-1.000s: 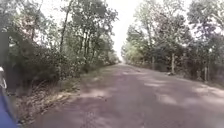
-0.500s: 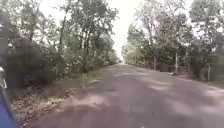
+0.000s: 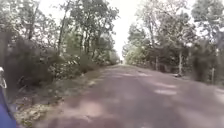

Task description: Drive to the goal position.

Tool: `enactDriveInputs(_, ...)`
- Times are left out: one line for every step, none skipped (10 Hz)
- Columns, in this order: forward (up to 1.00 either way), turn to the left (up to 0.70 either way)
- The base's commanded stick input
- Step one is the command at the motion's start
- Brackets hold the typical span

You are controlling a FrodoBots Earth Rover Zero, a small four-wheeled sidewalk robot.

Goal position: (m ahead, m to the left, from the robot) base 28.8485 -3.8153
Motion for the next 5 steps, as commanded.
enactDriveInputs(0.70, 0.00)
enactDriveInputs(0.70, 0.00)
enactDriveInputs(0.70, 0.00)
enactDriveInputs(0.70, 0.00)
enactDriveInputs(0.70, 0.00)
